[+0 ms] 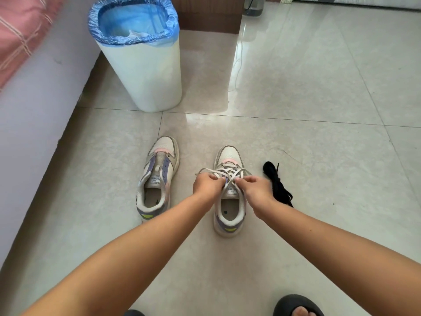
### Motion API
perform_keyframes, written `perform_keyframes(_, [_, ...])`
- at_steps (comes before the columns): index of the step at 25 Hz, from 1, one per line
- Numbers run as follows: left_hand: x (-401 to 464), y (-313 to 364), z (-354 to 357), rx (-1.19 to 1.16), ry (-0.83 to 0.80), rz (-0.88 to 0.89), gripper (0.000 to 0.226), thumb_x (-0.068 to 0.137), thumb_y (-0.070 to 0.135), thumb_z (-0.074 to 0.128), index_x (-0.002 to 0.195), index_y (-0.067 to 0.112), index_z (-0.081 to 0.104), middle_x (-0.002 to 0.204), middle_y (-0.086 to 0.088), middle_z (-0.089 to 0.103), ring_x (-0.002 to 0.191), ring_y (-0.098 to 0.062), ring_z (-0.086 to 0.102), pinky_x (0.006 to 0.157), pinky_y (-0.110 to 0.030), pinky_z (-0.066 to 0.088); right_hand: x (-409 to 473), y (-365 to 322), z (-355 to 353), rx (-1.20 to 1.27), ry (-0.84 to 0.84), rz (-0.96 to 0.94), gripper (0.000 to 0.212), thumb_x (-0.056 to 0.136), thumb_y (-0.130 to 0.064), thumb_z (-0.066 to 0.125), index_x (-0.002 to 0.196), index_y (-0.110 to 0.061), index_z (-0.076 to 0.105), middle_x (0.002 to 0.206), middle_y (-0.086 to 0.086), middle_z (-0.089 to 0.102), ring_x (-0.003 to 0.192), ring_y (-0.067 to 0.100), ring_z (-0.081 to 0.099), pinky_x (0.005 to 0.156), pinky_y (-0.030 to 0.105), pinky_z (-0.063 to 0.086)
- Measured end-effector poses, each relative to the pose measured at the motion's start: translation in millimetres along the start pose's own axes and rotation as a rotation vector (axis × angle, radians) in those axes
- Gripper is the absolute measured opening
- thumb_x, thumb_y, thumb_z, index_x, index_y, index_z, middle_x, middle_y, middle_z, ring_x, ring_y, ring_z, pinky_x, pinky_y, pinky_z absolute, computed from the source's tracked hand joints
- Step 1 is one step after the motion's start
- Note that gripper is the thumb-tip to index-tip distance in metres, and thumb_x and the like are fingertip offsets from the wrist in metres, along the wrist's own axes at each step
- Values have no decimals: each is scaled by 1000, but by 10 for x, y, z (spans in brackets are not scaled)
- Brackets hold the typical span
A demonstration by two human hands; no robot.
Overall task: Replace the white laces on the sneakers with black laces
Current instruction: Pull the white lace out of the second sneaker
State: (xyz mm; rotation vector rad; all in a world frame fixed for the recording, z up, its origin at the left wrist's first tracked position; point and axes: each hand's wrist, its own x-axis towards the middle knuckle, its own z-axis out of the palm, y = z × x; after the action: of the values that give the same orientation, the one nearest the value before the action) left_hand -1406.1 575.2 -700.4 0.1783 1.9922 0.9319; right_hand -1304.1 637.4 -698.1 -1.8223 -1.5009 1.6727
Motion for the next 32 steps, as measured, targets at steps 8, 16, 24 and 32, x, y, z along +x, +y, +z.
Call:
perform_keyframes(8, [268,-172,-326,-38,222,-68,24,93,24,53,72,17,44,92,-14,66,85,-29,64,82,-36,53,403,19,-497,51,260,105,33,86,-18,68,59,-12,51,67,13,62,58,20,54,63,35,50])
perform_keyframes(16, [87,231,-413,-704,-10,-9,16,104,19,32,90,13,38,63,-7,57,50,-19,62,66,-39,56,231,-153,-498,313,-126,251,29,95,-33,53,110,-8,52,99,10,60,94,22,59,77,35,50])
perform_keyframes(24, [62,187,-358,231,-32,303,13,97,27,49,91,15,50,68,-1,56,50,-10,46,47,-24,32,25,-189,-147,347,-199,261,21,98,-12,48,78,-18,46,80,0,59,74,12,55,84,34,40])
perform_keyframes(32, [-44,230,-484,972,-2,455,18,97,25,43,101,12,55,106,-9,62,98,-31,57,71,-31,37,143,-181,-377,-321,-62,-24,38,91,-36,54,119,-14,42,92,2,52,80,17,56,73,33,49])
